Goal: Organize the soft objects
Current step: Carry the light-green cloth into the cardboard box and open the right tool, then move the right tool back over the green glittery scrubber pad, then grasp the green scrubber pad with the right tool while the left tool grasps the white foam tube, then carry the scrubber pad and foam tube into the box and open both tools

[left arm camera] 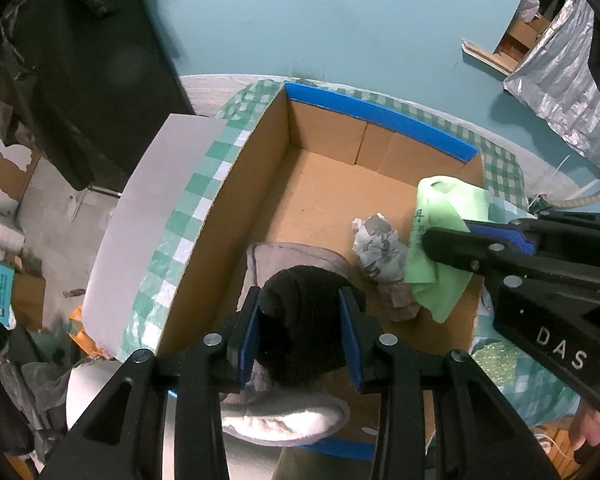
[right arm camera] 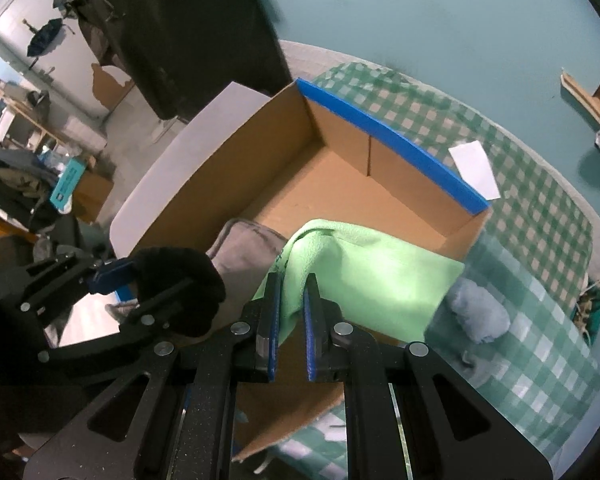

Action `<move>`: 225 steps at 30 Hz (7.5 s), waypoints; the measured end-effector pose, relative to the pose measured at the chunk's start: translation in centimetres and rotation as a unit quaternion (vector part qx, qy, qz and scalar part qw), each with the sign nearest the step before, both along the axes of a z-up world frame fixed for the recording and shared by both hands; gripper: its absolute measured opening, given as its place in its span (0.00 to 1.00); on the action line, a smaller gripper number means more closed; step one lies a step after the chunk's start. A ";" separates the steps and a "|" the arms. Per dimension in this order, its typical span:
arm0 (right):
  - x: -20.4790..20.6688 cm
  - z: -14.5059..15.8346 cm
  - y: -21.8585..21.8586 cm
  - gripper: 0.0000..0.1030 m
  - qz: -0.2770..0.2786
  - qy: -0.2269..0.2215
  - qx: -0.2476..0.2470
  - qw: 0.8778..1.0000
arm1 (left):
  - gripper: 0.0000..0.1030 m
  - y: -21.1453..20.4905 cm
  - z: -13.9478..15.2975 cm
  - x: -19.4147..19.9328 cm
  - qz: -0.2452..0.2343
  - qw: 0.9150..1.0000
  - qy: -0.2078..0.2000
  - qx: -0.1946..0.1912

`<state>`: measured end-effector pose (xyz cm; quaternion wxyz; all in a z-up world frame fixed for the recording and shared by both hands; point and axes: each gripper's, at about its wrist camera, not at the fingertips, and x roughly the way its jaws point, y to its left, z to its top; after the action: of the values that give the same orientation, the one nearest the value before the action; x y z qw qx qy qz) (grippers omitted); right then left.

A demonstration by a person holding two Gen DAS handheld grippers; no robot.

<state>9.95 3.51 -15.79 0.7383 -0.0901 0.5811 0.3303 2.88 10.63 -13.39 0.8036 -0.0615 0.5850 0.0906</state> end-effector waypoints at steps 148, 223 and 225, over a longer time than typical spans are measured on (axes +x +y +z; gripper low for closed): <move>-8.0 -14.5 -24.4 0.62 -0.067 0.046 -0.139 0.987 | 0.78 -21.3 -14.0 -2.8 -0.246 0.963 0.107 0.015; -5.6 1.6 -20.6 0.11 -0.108 -0.011 -0.052 0.993 | 0.16 -15.9 1.5 -1.9 -0.174 0.985 -0.002 -0.001; -5.5 2.0 -20.1 0.11 -0.105 -0.014 -0.050 0.993 | 0.16 -15.4 1.9 -1.9 -0.170 0.985 -0.006 0.000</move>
<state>4.47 -16.58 -13.80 0.7712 -0.0698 0.5929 0.2208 0.98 -4.76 -11.49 0.8108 0.0381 0.5822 -0.0478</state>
